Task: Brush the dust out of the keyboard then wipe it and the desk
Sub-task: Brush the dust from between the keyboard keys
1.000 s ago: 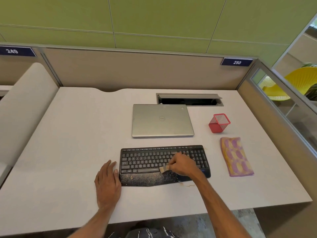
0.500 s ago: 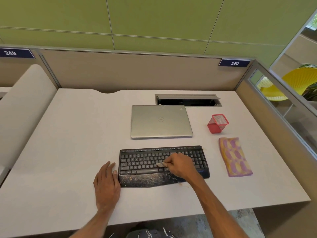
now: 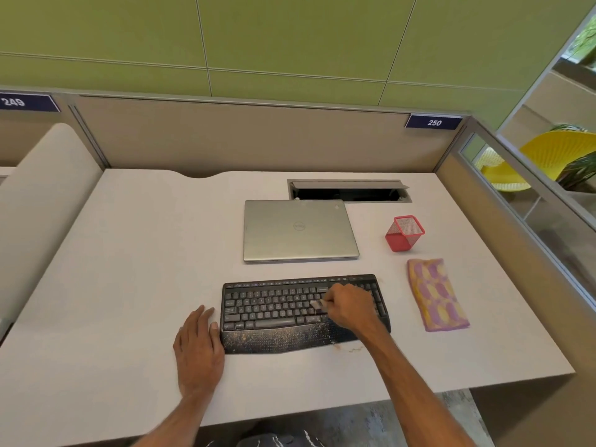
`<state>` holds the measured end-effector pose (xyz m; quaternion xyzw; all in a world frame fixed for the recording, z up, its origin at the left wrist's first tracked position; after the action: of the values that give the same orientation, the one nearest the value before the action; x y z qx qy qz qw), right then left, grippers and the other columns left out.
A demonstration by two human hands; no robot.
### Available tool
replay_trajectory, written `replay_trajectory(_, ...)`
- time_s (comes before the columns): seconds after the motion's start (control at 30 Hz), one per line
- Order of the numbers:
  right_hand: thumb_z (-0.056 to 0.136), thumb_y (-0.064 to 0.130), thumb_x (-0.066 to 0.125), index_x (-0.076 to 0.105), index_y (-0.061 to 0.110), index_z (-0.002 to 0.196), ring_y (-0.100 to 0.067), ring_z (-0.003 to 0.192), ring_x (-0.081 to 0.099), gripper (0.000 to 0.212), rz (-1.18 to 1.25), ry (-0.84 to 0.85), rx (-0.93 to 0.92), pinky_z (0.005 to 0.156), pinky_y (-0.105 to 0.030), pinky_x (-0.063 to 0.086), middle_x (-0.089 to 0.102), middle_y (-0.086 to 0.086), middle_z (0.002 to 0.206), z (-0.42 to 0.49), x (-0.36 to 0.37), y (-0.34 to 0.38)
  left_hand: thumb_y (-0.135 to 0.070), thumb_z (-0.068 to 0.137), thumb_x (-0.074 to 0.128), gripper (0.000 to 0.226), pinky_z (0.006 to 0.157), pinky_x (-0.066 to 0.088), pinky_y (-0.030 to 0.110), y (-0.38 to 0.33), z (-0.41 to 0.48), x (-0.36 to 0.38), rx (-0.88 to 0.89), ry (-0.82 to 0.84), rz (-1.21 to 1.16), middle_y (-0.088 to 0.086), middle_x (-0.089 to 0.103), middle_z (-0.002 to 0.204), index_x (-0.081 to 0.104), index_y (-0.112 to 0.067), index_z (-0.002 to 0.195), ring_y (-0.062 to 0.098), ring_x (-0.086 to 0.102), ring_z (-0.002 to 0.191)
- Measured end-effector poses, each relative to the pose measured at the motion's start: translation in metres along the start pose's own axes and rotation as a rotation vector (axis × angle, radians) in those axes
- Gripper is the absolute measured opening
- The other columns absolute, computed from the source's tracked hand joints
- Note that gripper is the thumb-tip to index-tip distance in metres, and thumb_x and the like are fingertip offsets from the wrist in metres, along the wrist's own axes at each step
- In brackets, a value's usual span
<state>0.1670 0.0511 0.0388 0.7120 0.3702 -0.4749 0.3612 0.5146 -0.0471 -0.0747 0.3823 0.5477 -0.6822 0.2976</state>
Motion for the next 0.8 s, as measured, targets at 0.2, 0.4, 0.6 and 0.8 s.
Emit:
replay_trajectory(0.2, 0.093, 0.027, 0.068, 0.082, 0.022, 0.093, -0.007, 0.065, 0.062, 0.015, 0.19, 0.205, 0.022, 0.061, -0.025, 0.05, 0.076, 0.009, 0.082, -0.004, 0.02, 0.009, -0.038, 0.114, 0.027, 0.047, 0.126, 0.035, 0.051, 0.0, 0.0, 0.0, 0.003, 0.004, -0.006, -0.003, 0.05, 0.163, 0.054, -0.026, 0.151, 0.022, 0.043, 0.153)
replay_trajectory(0.4, 0.098, 0.04, 0.065, 0.079, 0.026, 0.092, -0.003, 0.061, 0.062, 0.021, 0.116, -0.053, 0.099, 0.071, -0.03, 0.058, 0.066, 0.015, 0.066, -0.007, 0.009, 0.001, -0.039, 0.115, 0.026, 0.048, 0.127, 0.035, 0.052, 0.0, -0.001, -0.001, 0.004, 0.005, -0.012, -0.002, 0.049, 0.164, 0.054, -0.025, 0.151, 0.022, 0.042, 0.154)
replay_trajectory(0.6, 0.093, 0.03, 0.066, 0.081, 0.022, 0.087, -0.008, 0.064, 0.066, 0.017, 0.23, 0.098, 0.119, 0.063, -0.029, 0.057, 0.075, 0.012, 0.079, -0.008, 0.014, -0.001, -0.039, 0.114, 0.026, 0.048, 0.127, 0.035, 0.052, 0.0, -0.001, 0.0, 0.004, 0.009, -0.006, -0.002, 0.049, 0.164, 0.053, -0.025, 0.152, 0.023, 0.042, 0.154)
replay_trajectory(0.8, 0.099, 0.037, 0.067, 0.081, 0.023, 0.094, -0.003, 0.058, 0.056, 0.021, 0.209, 0.073, 0.112, 0.064, -0.028, 0.052, 0.074, 0.012, 0.077, -0.01, 0.02, -0.007, -0.039, 0.114, 0.027, 0.048, 0.127, 0.035, 0.052, -0.001, -0.002, -0.001, 0.005, 0.0, -0.015, -0.002, 0.05, 0.163, 0.055, -0.025, 0.151, 0.024, 0.043, 0.153)
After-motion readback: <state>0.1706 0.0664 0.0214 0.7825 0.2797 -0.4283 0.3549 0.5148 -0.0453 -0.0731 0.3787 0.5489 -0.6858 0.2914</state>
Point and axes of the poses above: each hand's wrist, its own z-axis towards the middle knuckle, its own x-axis out of the palm, y = z × x, the point moved 7 cm from there along z, towards the middle knuckle
